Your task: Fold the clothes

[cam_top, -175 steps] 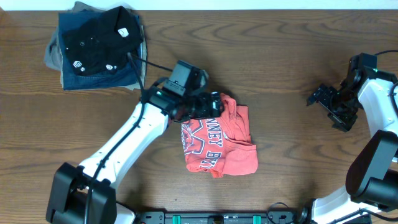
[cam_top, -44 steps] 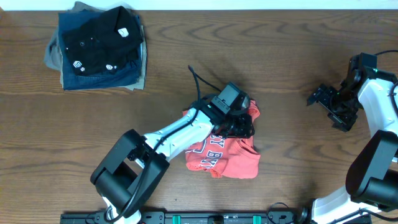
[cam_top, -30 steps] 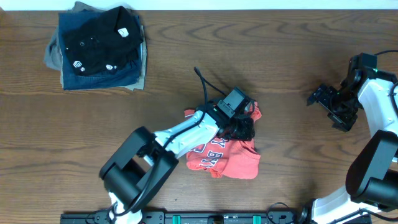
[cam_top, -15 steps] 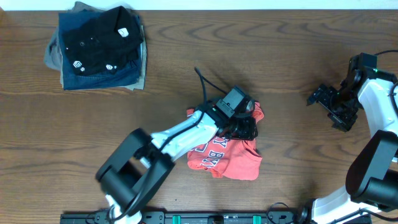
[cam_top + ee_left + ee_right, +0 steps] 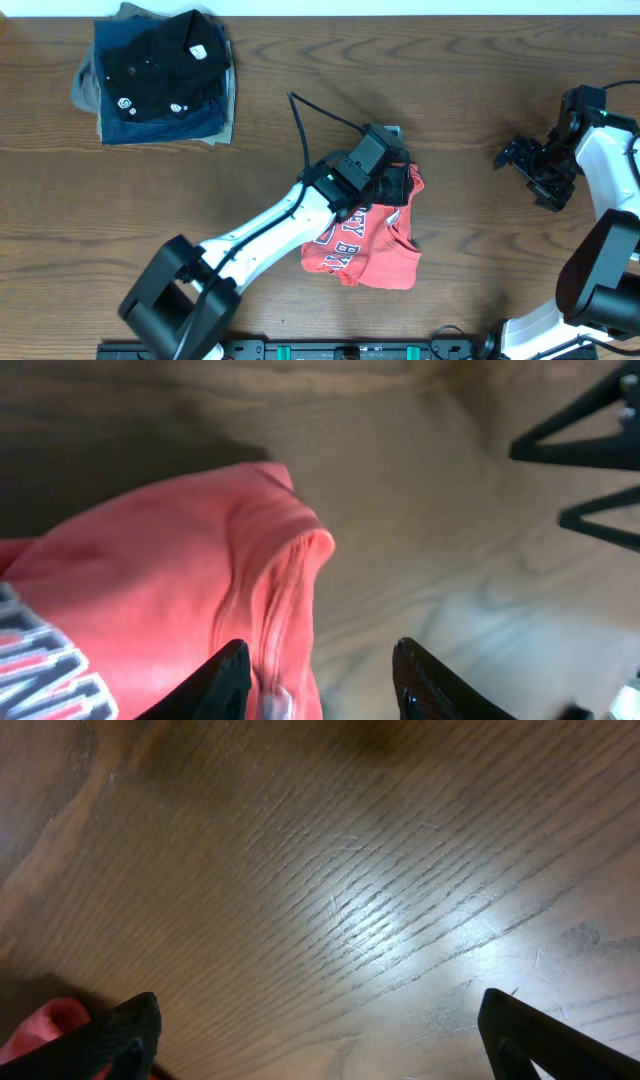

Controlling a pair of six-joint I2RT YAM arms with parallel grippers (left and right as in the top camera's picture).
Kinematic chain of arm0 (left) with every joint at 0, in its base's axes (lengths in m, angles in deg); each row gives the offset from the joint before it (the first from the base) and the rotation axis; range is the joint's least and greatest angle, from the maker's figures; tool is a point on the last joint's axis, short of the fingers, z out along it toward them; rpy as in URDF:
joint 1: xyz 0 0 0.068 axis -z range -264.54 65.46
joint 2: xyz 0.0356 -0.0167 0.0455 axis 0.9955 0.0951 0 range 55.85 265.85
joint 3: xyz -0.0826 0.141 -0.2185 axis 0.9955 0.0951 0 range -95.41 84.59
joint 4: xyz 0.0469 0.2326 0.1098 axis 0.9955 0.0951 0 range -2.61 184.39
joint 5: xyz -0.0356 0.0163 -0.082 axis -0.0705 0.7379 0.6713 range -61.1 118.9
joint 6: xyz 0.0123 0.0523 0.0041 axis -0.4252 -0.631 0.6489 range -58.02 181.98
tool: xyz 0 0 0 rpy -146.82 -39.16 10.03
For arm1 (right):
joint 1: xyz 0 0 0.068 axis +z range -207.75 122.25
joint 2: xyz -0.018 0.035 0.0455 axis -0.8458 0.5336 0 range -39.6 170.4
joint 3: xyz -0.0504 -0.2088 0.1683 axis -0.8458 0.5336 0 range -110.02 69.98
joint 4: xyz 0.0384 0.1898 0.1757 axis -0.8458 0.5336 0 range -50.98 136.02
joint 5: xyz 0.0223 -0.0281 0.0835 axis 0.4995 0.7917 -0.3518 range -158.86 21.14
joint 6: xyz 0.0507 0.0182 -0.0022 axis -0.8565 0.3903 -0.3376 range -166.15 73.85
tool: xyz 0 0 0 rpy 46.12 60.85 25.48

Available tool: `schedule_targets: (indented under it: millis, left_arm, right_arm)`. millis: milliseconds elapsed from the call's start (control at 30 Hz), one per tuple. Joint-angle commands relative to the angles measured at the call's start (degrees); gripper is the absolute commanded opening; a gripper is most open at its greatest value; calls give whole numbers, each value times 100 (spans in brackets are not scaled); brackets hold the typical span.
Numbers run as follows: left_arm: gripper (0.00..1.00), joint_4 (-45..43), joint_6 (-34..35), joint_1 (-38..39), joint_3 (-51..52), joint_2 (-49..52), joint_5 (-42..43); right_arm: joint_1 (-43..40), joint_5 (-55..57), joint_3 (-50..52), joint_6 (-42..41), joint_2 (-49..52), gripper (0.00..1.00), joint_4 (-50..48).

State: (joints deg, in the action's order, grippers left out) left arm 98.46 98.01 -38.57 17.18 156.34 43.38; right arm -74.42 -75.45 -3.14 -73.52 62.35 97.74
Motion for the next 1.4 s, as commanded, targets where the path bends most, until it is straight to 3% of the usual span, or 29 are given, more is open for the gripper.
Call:
schedule_targets:
  millis: [0, 267, 567, 1000, 1200, 1367]
  left_arm:
    - [48, -232, -33, 9, 0, 393, -249]
    - [48, -1147, -35, 13, 0, 1287, 695]
    - [48, -994, -299, 9, 0, 1224, 984]
    - [49, 815, -623, 9, 0, -737, 1032]
    - [49, 2092, -614, 9, 24, -785, 800]
    - [49, 2243, -435, 15, 203, -511, 870]
  right_arm:
    - [-20, 17, -68, 70, -37, 99, 2]
    - [-20, 17, -68, 68, -37, 99, 0]
    - [-20, 17, -68, 68, -37, 99, 2]
    - [-20, 17, -68, 70, -37, 99, 2]
    - [-20, 17, -68, 70, -37, 99, 2]
    - [-20, 17, -68, 68, -37, 99, 2]
